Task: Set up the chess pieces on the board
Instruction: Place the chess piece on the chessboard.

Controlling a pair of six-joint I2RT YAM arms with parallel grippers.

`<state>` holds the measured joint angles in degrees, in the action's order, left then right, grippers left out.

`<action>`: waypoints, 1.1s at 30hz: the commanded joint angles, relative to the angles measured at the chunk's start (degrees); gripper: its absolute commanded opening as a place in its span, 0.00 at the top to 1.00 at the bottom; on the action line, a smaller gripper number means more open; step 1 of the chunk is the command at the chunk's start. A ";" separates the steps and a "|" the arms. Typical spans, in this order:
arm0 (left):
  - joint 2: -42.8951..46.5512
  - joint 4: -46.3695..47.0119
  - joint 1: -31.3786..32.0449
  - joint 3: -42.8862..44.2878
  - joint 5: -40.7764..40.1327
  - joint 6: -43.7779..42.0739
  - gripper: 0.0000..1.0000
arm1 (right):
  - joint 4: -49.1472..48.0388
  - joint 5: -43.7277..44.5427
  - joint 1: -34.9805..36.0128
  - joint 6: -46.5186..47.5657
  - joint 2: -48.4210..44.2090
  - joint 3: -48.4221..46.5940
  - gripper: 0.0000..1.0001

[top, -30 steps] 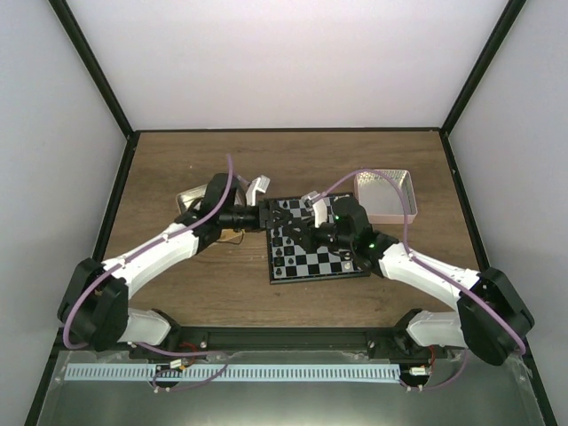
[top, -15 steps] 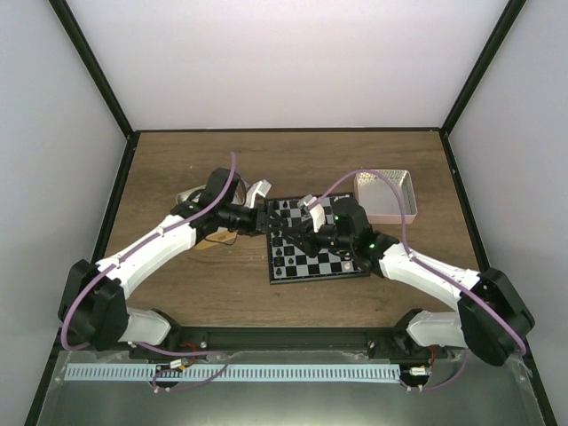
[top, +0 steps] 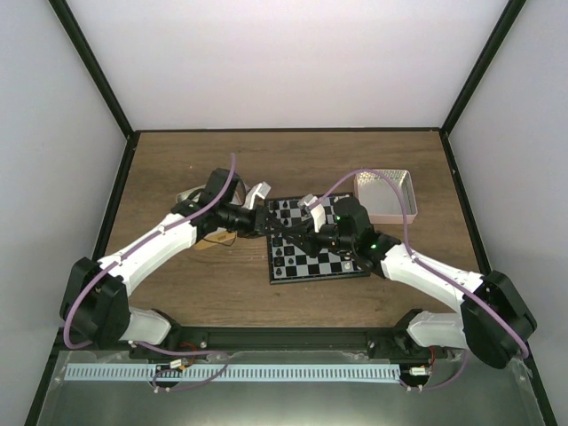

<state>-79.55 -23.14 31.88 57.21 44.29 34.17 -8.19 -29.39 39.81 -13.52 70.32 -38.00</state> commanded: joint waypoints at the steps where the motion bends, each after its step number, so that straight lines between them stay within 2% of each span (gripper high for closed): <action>1: -0.55 2.42 0.03 -0.68 5.04 1.69 0.89 | -2.71 -1.16 -0.15 1.18 -1.04 -1.18 0.99; 5: -0.06 4.11 0.00 -1.88 6.08 2.19 0.96 | -3.06 -1.54 -0.17 0.78 -0.99 -1.45 0.99; 7: 0.49 4.71 0.03 -2.23 5.18 1.94 0.96 | -2.64 -1.32 -0.17 0.01 -1.09 -1.54 0.95; 12: 3.00 5.37 0.11 -3.46 -3.17 0.09 0.96 | 1.06 3.75 -0.20 -5.36 -2.73 -1.03 0.45; 14: 4.68 5.55 0.32 -4.20 -8.69 -1.26 0.96 | 4.43 8.37 -0.13 -7.43 -3.85 -1.05 0.38; 18: 7.95 6.07 3.07 -6.64 -24.31 -4.80 0.96 | 9.73 19.02 -0.17 -12.83 -7.28 0.00 0.34; 21: 8.16 6.95 5.95 -8.77 -30.94 -5.70 0.96 | 15.59 30.41 -0.18 -18.44 -8.89 -0.40 0.34; 26: 4.19 5.82 17.68 -9.36 -46.12 -9.65 0.96 | 27.14 45.28 -0.31 -28.06 -9.07 -3.10 0.32; 29: -0.67 3.36 24.36 -6.79 -53.60 -10.81 0.96 | 29.61 49.80 -0.72 -31.50 -9.28 -3.85 0.28; 33: -6.09 2.21 28.11 -4.47 -57.07 -11.10 0.96 | 29.63 48.99 -3.34 -34.06 -10.38 -3.20 0.27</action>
<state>-85.49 -20.05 59.72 50.89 -7.01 24.51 19.31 15.84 37.43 -44.05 61.14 -38.94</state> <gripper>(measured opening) 0.067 0.724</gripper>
